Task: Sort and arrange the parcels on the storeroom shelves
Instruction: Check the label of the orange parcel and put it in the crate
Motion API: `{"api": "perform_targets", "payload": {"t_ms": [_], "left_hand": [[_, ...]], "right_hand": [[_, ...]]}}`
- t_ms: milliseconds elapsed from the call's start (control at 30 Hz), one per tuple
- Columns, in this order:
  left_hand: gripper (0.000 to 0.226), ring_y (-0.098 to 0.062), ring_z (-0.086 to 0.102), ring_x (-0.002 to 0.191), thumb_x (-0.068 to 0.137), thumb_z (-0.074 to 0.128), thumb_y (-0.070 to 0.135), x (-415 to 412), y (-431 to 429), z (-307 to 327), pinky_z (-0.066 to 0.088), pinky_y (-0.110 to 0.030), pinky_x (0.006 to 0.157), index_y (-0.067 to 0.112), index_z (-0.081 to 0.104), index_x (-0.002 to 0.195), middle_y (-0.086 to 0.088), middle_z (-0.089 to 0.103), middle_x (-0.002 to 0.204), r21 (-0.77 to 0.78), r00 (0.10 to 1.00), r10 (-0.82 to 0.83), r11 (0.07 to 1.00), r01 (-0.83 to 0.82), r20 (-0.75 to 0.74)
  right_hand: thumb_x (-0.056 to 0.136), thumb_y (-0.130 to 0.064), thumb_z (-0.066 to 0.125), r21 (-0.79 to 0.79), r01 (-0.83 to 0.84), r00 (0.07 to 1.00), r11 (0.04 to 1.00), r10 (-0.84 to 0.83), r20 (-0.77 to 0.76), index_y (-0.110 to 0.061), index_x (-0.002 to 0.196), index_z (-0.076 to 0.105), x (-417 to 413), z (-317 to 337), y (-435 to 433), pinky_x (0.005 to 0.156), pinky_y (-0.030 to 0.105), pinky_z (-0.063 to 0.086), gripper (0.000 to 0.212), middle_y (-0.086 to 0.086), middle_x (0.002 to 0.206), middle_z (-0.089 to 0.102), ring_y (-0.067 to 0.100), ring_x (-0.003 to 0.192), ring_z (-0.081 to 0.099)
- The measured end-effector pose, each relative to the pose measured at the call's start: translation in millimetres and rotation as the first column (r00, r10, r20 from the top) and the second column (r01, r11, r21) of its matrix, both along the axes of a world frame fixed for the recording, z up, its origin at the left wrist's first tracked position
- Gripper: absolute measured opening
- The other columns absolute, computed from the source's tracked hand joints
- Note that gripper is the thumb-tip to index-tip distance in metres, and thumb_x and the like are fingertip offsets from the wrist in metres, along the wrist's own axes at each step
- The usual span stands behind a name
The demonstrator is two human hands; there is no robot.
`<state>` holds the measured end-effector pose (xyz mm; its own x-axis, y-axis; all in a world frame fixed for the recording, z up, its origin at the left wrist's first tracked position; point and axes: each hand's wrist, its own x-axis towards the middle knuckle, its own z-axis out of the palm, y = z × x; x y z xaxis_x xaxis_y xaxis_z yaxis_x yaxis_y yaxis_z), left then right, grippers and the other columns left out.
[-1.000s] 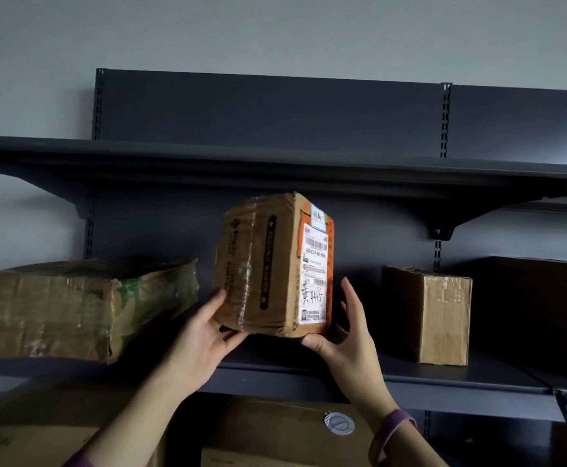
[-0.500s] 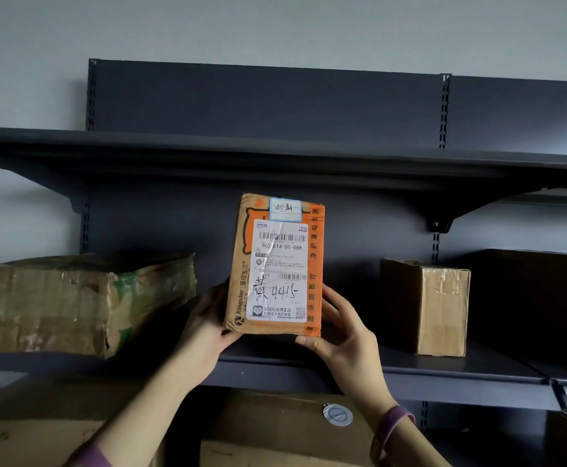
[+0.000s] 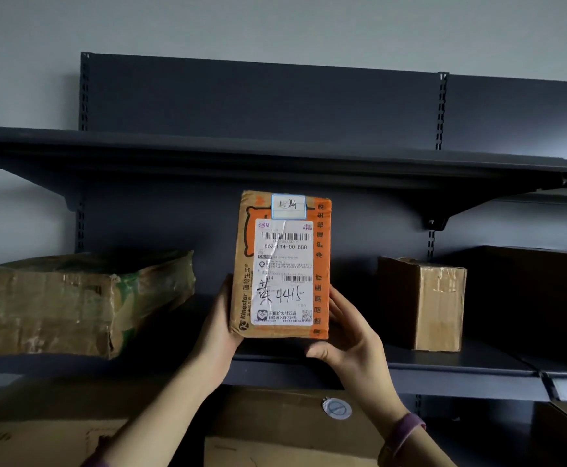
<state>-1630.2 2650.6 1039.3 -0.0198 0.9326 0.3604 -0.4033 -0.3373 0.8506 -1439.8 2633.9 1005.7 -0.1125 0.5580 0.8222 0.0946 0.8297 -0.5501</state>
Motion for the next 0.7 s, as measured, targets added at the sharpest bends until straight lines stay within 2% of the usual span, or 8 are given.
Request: {"api": "perform_targets", "payload": {"t_ms": [67,167,233,300,400,500,600,700], "left_hand": [[0.049,-0.012,0.069,0.099,0.098,0.03,0.052,7,-11,2,0.051,-0.034,0.083,0.037,0.076,0.093,0.006,0.074,0.105,0.028,0.999,-0.023,0.999,0.022,0.035],[0.054,-0.001,0.07,0.085,0.103,0.028,0.039,24,-32,-2,0.053,-0.021,0.066,0.049,0.075,0.079,0.015,0.075,0.091,0.105,0.996,-0.079,0.992,0.074,0.05],[0.044,0.001,0.069,0.082,0.104,0.035,0.029,40,-47,-9,0.052,-0.013,0.059,0.039,0.075,0.092,0.015,0.075,0.092,0.129,0.999,-0.039,0.991,0.034,0.034],[0.032,-0.001,0.068,0.087,0.102,0.042,0.018,62,-66,-12,0.051,-0.009,0.063,0.031,0.071,0.107,0.014,0.073,0.096,0.184,1.0,0.007,0.983,-0.002,-0.022],[0.05,-0.003,0.069,0.093,0.105,0.028,0.032,108,-99,-5,0.054,-0.019,0.071,0.05,0.073,0.091,0.016,0.074,0.097,0.217,0.99,-0.117,0.967,0.132,-0.082],[0.047,0.004,0.067,0.091,0.096,0.025,0.058,161,-139,0,0.045,-0.036,0.075,0.057,0.071,0.086,0.02,0.073,0.099,0.192,0.955,-0.246,0.942,0.276,-0.166],[0.04,-0.002,0.066,0.102,0.091,0.036,0.06,211,-177,2,0.047,-0.036,0.084,0.046,0.072,0.099,0.014,0.073,0.106,0.204,0.923,-0.316,0.911,0.359,-0.218],[0.046,-0.007,0.064,0.111,0.088,0.04,0.069,267,-215,-6,0.045,-0.038,0.094,0.043,0.066,0.114,0.009,0.069,0.119,0.182,0.846,-0.466,0.837,0.516,-0.259]], "right_hand": [[0.079,-0.051,0.071,0.0,-0.017,1.0,1.0,0.017,-0.011,-0.025,0.146,0.04,4,1,-17,0.101,0.029,0.049,0.078,-0.008,0.14,0.056,0.016,0.13,0.053],[0.096,-0.051,0.046,-0.002,0.046,0.991,0.999,-0.046,-0.126,-0.039,0.129,0.055,15,7,-45,0.086,0.026,0.054,0.036,-0.009,0.125,0.065,0.012,0.115,0.062],[0.097,-0.043,0.044,-0.012,0.101,0.975,0.995,-0.101,-0.199,-0.043,0.112,0.059,25,11,-64,0.075,0.023,0.055,0.021,-0.011,0.111,0.067,0.008,0.1,0.065],[0.097,-0.048,0.045,-0.037,0.122,0.965,0.992,-0.127,-0.231,-0.044,0.105,0.058,40,16,-87,0.071,0.023,0.055,0.016,-0.011,0.106,0.065,0.008,0.095,0.065],[0.089,-0.057,0.046,-0.051,0.085,0.946,0.995,-0.096,-0.308,-0.048,0.119,0.053,73,22,-125,0.088,0.023,0.053,0.032,-0.012,0.126,0.06,0.008,0.117,0.06],[0.094,-0.049,0.038,-0.04,0.094,0.936,0.995,-0.102,-0.337,-0.041,0.137,0.044,118,22,-168,0.105,0.029,0.046,0.044,-0.007,0.145,0.051,0.012,0.133,0.048],[0.094,-0.051,0.041,-0.066,0.172,0.924,0.983,-0.184,-0.334,-0.042,0.138,0.045,170,16,-218,0.105,0.03,0.046,0.046,0.0,0.146,0.049,0.014,0.133,0.049],[0.094,-0.045,0.04,-0.094,0.278,0.883,0.956,-0.293,-0.366,-0.03,0.143,0.042,224,5,-270,0.093,0.021,0.05,0.051,0.0,0.144,0.052,0.01,0.128,0.054]]}}
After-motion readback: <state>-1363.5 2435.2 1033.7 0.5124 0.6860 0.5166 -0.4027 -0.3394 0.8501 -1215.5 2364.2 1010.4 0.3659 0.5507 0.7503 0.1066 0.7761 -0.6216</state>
